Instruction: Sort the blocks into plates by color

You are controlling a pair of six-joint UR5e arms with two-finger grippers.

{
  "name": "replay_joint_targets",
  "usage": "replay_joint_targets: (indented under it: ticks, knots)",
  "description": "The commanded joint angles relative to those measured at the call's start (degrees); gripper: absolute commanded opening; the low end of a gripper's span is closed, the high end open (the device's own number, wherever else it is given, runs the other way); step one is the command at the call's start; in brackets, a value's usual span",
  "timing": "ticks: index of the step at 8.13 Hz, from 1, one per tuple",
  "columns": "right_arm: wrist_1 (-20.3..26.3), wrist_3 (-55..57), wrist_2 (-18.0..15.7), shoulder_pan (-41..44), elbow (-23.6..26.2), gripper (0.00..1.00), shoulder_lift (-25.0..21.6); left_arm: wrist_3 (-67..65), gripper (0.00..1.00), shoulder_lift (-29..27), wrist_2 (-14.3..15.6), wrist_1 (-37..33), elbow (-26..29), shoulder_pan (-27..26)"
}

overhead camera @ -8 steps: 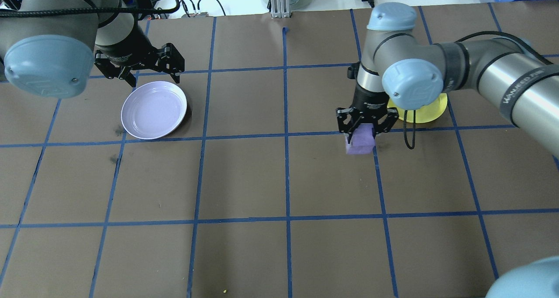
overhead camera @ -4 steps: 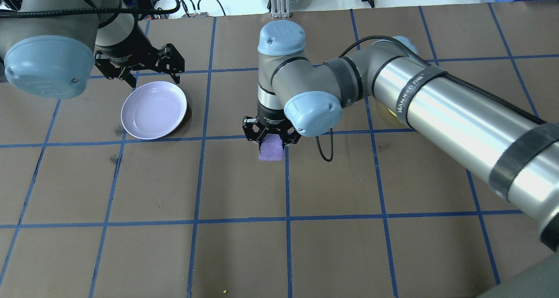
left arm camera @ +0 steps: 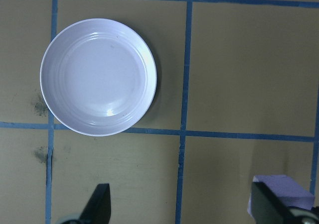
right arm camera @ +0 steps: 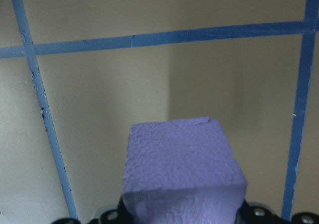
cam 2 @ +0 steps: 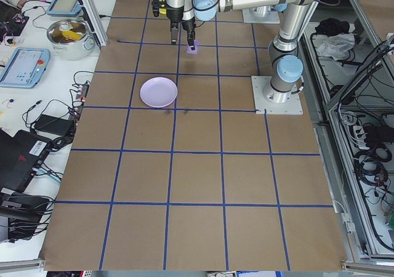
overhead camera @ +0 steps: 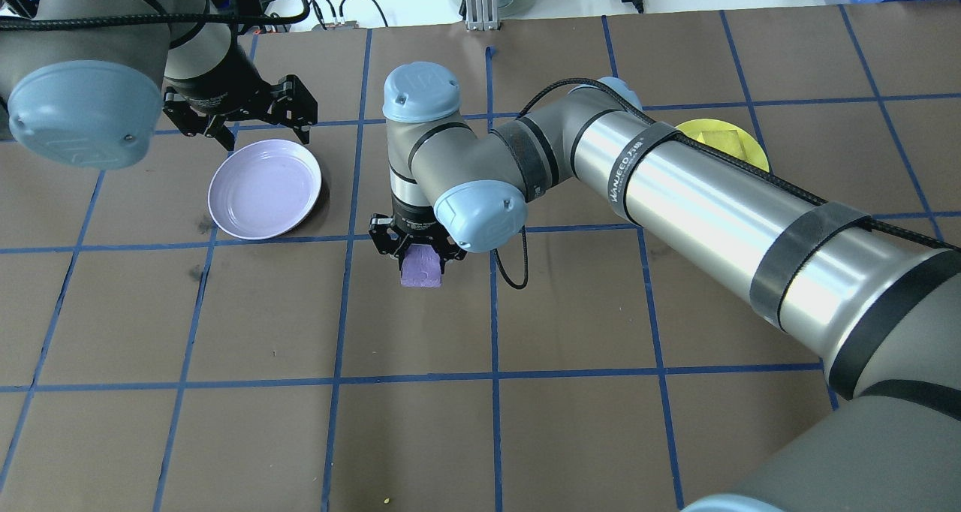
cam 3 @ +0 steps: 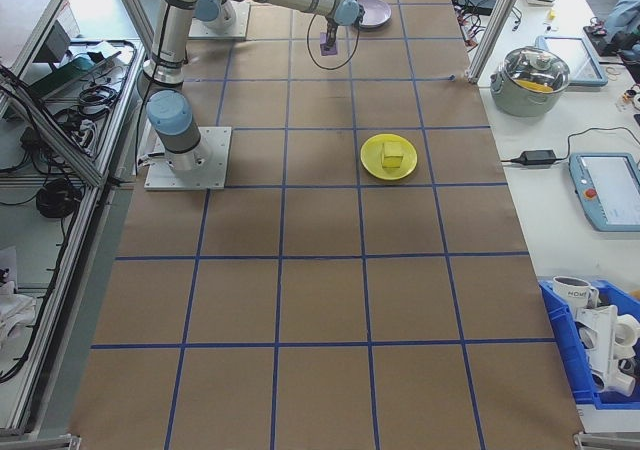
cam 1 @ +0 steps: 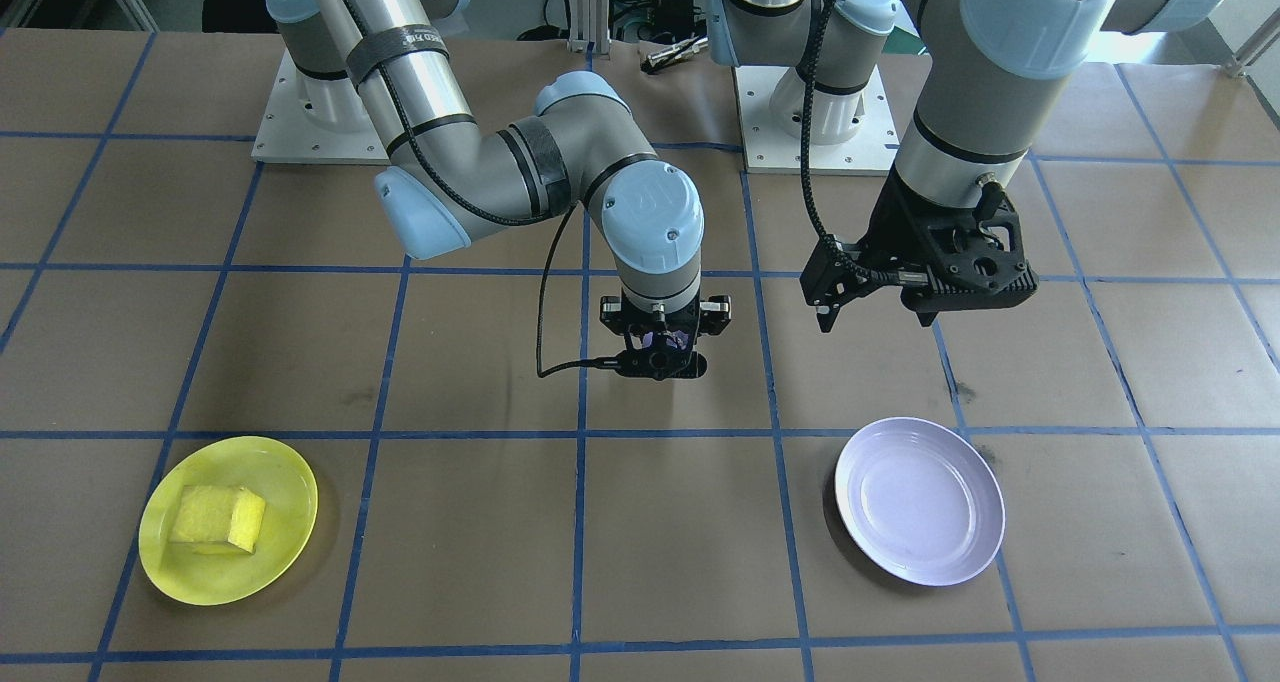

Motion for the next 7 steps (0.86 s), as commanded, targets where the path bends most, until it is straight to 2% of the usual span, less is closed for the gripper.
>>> replay_joint_targets:
  ticks: [1,3,5,6,7]
  knots:
    - [-0.13,0.16,-0.47,0.16,-0.15,1.0,0.22,-0.09,1.0,-0.08,0.0,-0.08,0.17,0.09]
    - [0.13,-0.01,-0.65,-0.36,-0.32,1.0,-0.13,-0.26,1.0,0.35,0.01,-0.26,0.09,-0.09]
    - [0.92,-1.94,-0.82,-4.55,-0.59,1.0,-2.93,-1.23,1.0,-0.95,-0.26,-0.08,0.17,-0.44]
    - [3.36,-2.73,-2.48,-8.5,-0.59,1.0,-5.2,-2.19,1.0,-1.05,-0.52,-0.08,0.09,-0.79]
    - [7.82,-4.65,-5.8,-12.28,-0.5,1.0,-7.75,-3.68,1.0,-1.22,-0.7,-0.08,0.0,-0.97]
